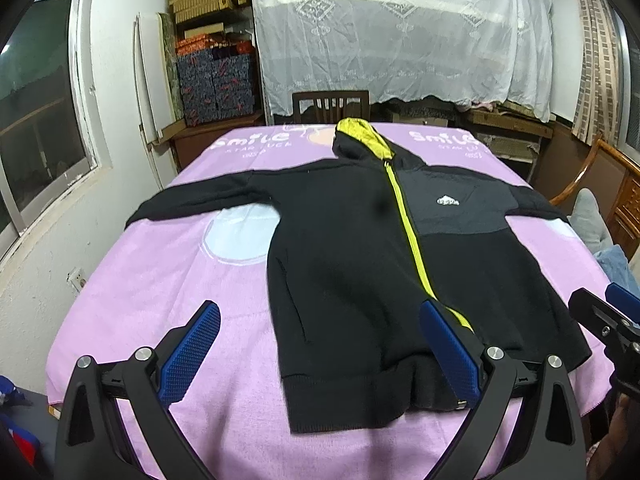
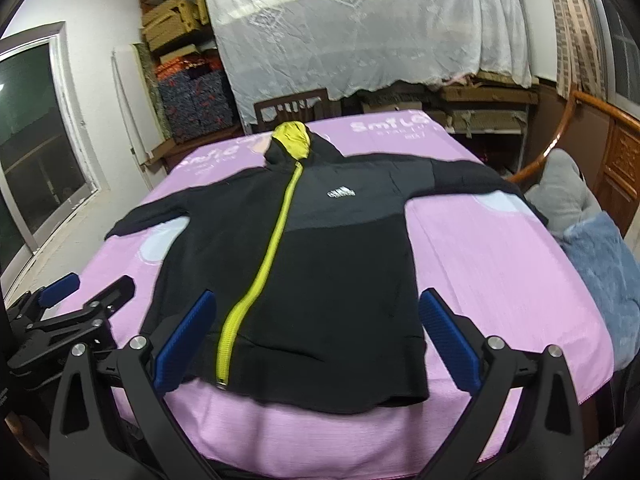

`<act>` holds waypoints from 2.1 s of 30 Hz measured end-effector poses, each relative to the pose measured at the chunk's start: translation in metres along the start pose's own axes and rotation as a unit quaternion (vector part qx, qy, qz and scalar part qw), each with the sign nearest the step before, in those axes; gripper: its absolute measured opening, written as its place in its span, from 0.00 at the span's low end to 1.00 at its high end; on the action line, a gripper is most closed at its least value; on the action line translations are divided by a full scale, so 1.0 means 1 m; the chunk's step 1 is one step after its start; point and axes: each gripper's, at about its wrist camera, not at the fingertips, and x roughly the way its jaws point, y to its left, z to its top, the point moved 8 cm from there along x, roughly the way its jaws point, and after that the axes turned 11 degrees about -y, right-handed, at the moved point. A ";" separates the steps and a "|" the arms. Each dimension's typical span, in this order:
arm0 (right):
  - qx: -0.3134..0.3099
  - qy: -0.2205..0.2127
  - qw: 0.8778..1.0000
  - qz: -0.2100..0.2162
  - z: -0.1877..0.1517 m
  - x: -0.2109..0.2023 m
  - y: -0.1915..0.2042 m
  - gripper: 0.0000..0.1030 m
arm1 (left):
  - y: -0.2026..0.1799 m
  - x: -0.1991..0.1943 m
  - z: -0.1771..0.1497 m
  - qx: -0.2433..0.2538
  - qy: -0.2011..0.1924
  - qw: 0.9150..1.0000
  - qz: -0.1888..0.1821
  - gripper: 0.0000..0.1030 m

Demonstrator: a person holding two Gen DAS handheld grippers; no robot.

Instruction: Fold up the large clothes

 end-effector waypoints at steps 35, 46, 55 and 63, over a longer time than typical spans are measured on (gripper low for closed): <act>0.124 0.101 0.982 0.098 -0.055 0.049 -0.064 0.13 | 0.033 0.077 -0.063 -0.067 0.159 0.978 -0.116 0.26; 0.119 0.114 0.983 0.078 -0.055 0.042 -0.075 0.22 | 0.046 0.072 -0.037 -0.077 0.135 0.983 -0.098 0.45; 0.052 0.107 0.980 0.161 -0.007 0.082 0.005 0.22 | -0.039 0.104 -0.008 0.006 0.129 0.978 -0.164 0.56; 0.073 0.171 0.966 0.180 -0.044 0.116 0.004 0.19 | -0.026 0.133 -0.030 -0.019 0.150 0.973 -0.173 0.83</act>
